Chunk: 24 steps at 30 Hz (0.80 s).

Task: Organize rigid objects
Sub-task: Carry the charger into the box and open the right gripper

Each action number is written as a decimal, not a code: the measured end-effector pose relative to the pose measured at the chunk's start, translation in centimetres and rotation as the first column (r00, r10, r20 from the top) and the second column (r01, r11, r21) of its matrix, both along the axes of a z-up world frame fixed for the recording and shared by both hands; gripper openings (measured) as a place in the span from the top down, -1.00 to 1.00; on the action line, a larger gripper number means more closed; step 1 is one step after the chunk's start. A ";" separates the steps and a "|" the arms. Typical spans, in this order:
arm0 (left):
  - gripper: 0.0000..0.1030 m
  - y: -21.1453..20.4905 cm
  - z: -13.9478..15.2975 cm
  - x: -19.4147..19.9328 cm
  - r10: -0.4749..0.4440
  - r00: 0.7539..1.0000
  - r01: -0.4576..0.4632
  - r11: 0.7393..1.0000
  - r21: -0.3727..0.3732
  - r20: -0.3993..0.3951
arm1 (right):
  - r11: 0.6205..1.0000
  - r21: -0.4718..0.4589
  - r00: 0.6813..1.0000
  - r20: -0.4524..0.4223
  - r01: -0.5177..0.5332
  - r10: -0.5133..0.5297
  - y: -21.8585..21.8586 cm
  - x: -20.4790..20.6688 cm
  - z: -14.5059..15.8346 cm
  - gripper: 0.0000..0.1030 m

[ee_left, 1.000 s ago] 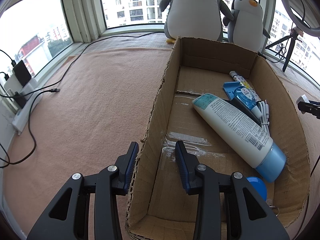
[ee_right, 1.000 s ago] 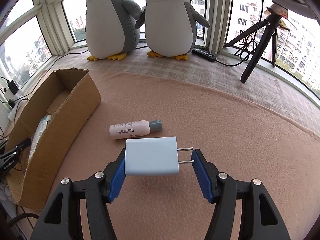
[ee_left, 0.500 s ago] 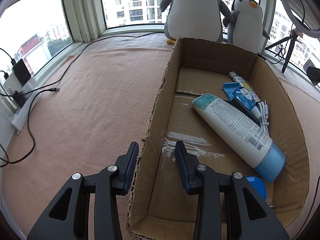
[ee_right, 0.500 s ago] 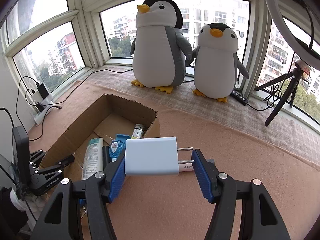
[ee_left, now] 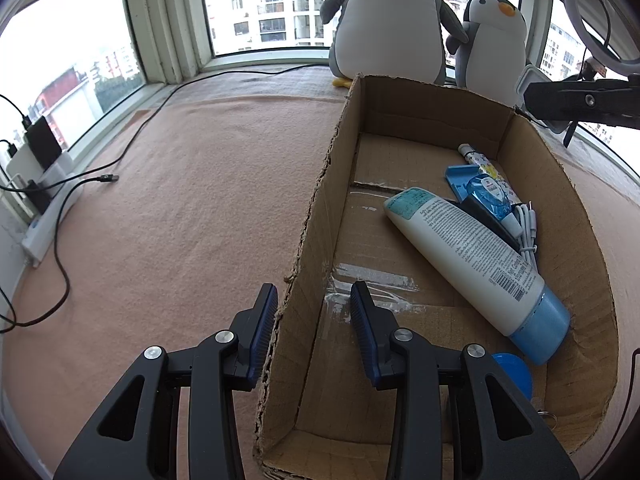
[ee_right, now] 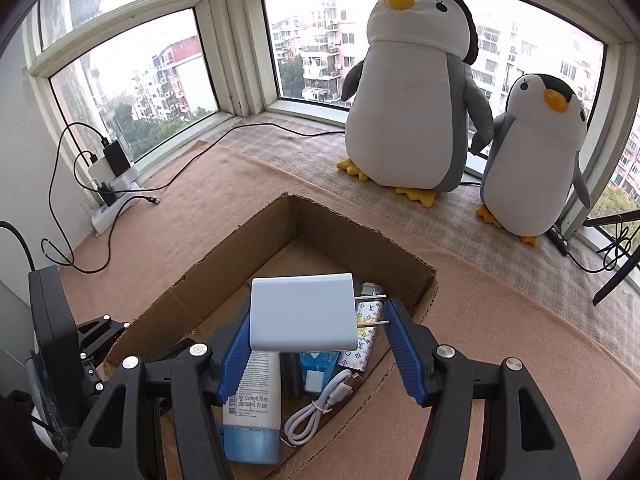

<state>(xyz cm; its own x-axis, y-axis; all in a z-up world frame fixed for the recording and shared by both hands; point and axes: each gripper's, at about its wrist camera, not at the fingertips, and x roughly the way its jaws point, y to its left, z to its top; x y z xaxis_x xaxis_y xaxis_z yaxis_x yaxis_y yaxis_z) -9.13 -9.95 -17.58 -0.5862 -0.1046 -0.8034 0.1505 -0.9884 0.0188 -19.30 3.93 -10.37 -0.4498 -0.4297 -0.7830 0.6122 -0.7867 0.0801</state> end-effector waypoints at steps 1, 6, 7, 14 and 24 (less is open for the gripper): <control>0.31 0.0 0.0 0.0 0.000 1.000 0.000 1.000 0.000 0.000 | 1.000 0.002 1.000 0.011 -0.005 0.005 -0.4 -0.2 -0.3 -0.15; 0.31 0.0 0.0 0.0 0.000 1.000 0.000 1.000 0.001 0.000 | 1.000 0.015 0.998 0.055 -0.018 0.017 -2.2 -1.0 -2.0 -0.15; 0.31 0.0 0.0 0.0 0.000 1.000 0.000 1.000 0.000 0.000 | 1.000 0.017 0.998 0.061 -0.019 0.018 -2.6 -1.2 -2.2 -0.15; 0.31 0.0 0.0 0.0 0.000 1.000 0.000 1.000 0.001 0.000 | 1.000 0.011 0.995 0.104 -0.011 0.009 -4.2 -2.7 -3.1 -0.15; 0.31 0.0 0.0 0.0 -0.001 1.000 0.001 1.000 0.000 -0.001 | 1.000 0.012 0.994 0.104 0.013 -0.014 -4.5 -3.7 -3.5 -0.16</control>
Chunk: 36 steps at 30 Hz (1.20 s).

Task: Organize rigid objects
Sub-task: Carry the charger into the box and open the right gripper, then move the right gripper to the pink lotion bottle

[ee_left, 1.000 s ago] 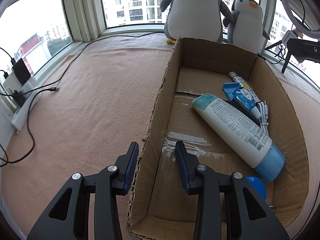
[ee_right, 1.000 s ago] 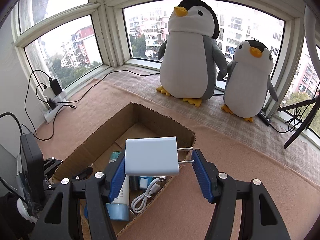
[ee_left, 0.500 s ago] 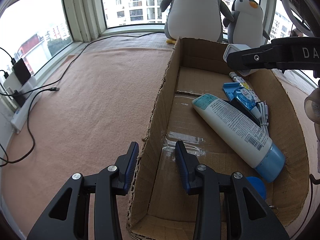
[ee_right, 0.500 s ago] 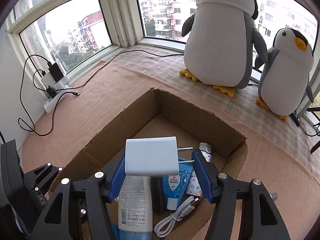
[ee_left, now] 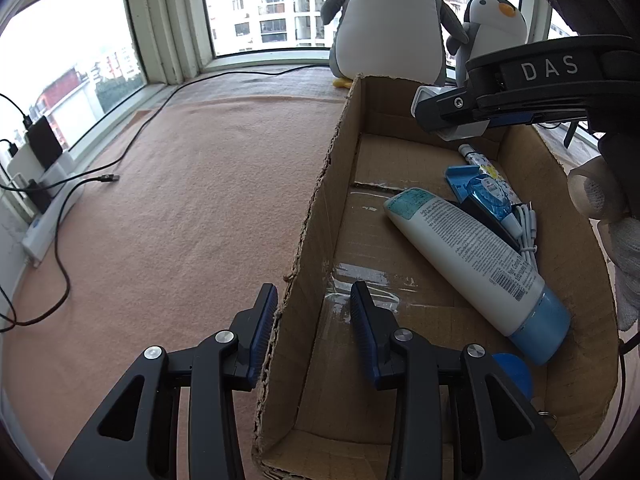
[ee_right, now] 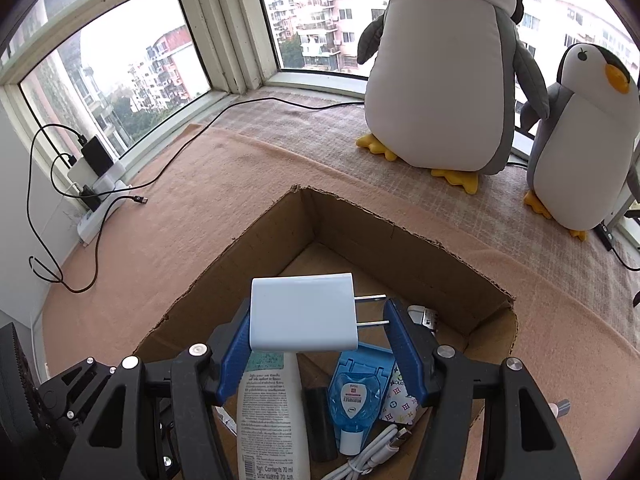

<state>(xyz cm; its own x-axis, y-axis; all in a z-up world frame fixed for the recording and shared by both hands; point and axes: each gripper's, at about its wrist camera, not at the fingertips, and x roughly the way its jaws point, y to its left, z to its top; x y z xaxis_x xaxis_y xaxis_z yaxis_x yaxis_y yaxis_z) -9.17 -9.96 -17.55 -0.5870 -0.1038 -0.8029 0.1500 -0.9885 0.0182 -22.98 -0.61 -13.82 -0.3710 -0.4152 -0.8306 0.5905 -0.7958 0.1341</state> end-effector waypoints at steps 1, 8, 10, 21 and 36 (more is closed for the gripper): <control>0.31 0.0 0.0 0.0 0.000 1.000 0.000 1.000 0.000 0.000 | 1.000 -0.002 1.000 0.001 -0.001 0.001 0.0 0.0 0.0 -0.17; 0.31 0.0 0.0 0.0 0.000 1.000 0.000 1.000 -0.001 0.000 | 1.000 0.001 1.000 -0.002 -0.001 0.001 0.0 -0.1 0.1 -0.20; 0.31 0.0 0.0 0.0 0.000 1.000 0.000 1.000 -0.001 0.000 | 1.000 -0.001 1.000 -0.001 0.001 -0.001 0.2 -0.1 0.1 -0.21; 0.31 -0.1 0.0 0.1 -0.001 1.000 0.001 1.000 -0.001 0.000 | 1.000 -0.007 1.000 0.002 0.007 -0.007 0.9 0.2 0.3 -0.22; 0.31 -0.2 0.1 0.2 -0.001 1.000 0.001 1.000 -0.007 -0.002 | 0.999 -0.047 0.999 -0.028 0.019 -0.021 3.1 2.3 2.4 -0.22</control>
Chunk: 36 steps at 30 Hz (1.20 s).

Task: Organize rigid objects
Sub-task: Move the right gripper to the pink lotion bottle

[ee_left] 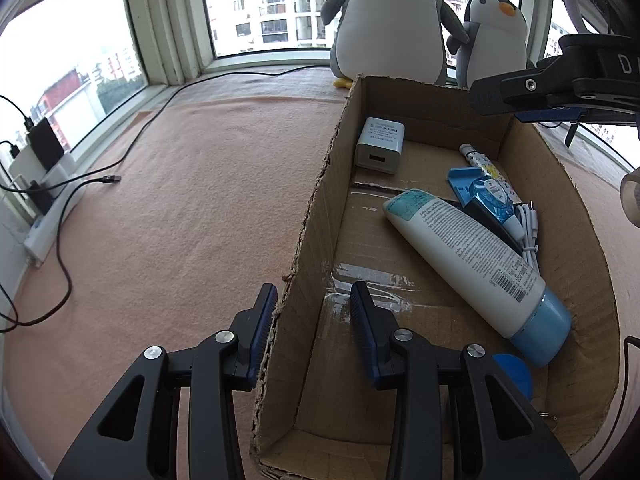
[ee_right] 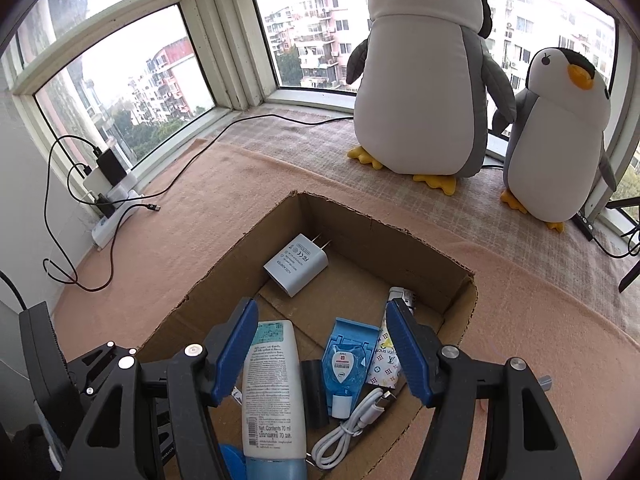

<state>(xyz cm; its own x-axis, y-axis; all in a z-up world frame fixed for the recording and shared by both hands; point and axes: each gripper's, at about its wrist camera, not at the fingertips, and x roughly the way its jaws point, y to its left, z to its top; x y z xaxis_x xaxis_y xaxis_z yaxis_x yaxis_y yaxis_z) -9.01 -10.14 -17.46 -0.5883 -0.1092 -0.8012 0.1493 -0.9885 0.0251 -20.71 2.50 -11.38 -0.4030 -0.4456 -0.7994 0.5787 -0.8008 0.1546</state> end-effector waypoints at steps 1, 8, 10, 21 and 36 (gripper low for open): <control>0.31 0.0 0.0 0.0 0.000 1.000 0.000 1.000 0.000 0.000 | 1.000 -0.005 1.000 -0.003 0.005 -0.005 0.3 0.2 0.2 -0.22; 0.31 0.0 0.0 0.0 0.000 1.000 0.000 1.000 -0.003 -0.001 | 0.997 -0.042 0.998 -0.006 0.061 -0.061 3.2 0.8 1.4 -0.22; 0.31 -0.1 0.0 0.0 -0.001 1.000 0.001 1.000 -0.004 -0.001 | 0.995 -0.049 0.997 -0.012 0.081 -0.082 4.1 1.0 1.7 -0.22; 0.31 0.0 0.0 0.0 -0.001 1.000 0.001 1.000 -0.004 -0.002 | 0.953 -0.053 0.954 0.045 0.298 -0.296 11.3 0.0 0.5 -0.23; 0.31 0.3 0.0 0.2 0.001 1.000 -0.001 1.000 0.004 -0.006 | 0.859 0.005 0.839 0.216 0.511 -0.500 15.9 -3.1 -3.8 -0.23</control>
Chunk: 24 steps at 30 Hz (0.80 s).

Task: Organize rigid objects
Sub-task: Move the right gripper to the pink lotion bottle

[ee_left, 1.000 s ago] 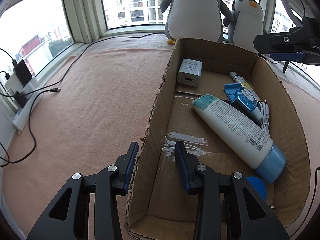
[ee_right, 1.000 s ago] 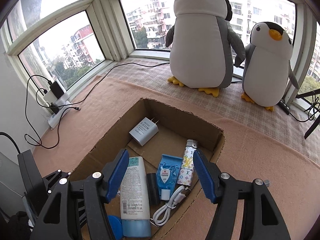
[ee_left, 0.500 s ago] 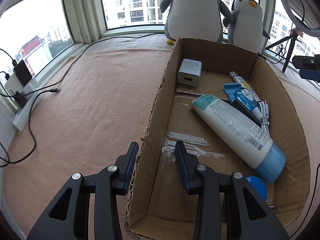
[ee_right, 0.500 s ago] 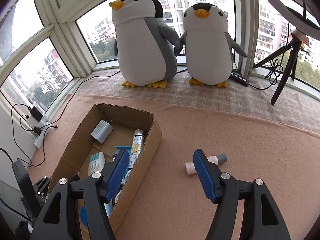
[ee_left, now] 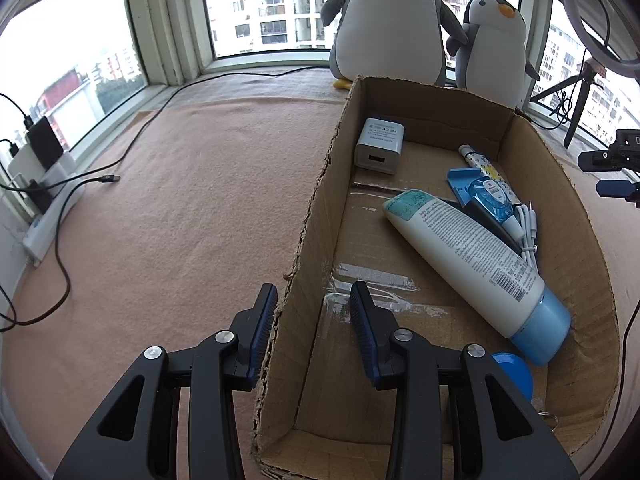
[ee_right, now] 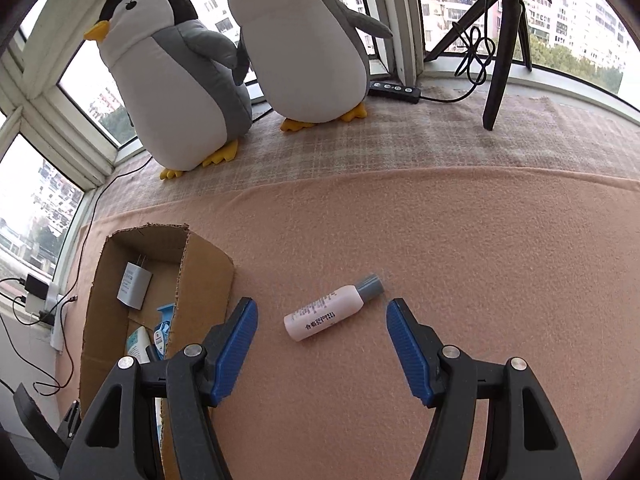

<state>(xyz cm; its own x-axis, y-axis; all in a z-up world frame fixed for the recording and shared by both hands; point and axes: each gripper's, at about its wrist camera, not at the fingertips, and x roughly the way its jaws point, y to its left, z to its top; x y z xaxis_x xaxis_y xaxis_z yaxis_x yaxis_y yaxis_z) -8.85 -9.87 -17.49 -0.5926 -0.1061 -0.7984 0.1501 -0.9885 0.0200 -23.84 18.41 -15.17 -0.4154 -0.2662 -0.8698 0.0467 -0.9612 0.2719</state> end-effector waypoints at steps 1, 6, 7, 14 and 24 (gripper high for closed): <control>0.31 0.0 0.0 0.0 0.000 1.000 0.000 1.000 0.001 0.000 | 1.000 -0.003 1.000 0.014 0.010 -0.010 0.0 -0.3 -0.3 -0.23; 0.31 0.0 0.0 0.1 0.000 1.000 0.000 1.000 0.003 -0.001 | 0.999 -0.002 0.997 0.060 0.038 -0.038 -0.3 -1.4 -1.5 -0.23; 0.31 0.0 0.0 0.1 0.000 1.000 0.000 1.000 0.003 -0.001 | 0.999 -0.006 0.997 0.067 0.039 -0.039 -0.4 -1.6 -1.7 -0.23; 0.31 0.0 0.0 0.1 -0.001 1.000 0.001 1.000 0.003 -0.001 | 0.997 0.040 0.994 0.087 0.061 -0.064 -0.8 -2.3 -3.0 -0.22; 0.31 0.0 -0.1 0.1 0.000 1.000 0.000 1.000 0.005 -0.002 | 0.987 0.162 0.996 0.086 0.007 -0.021 -2.4 -2.4 -3.8 -0.22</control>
<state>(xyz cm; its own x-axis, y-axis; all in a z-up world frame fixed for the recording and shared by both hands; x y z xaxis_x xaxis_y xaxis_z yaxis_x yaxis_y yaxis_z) -8.71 -9.91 -17.56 -0.5943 -0.1026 -0.7977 0.1505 -0.9885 0.0150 -26.28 16.00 -18.99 -0.3392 -0.1145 -0.9337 0.0161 -0.9931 0.1159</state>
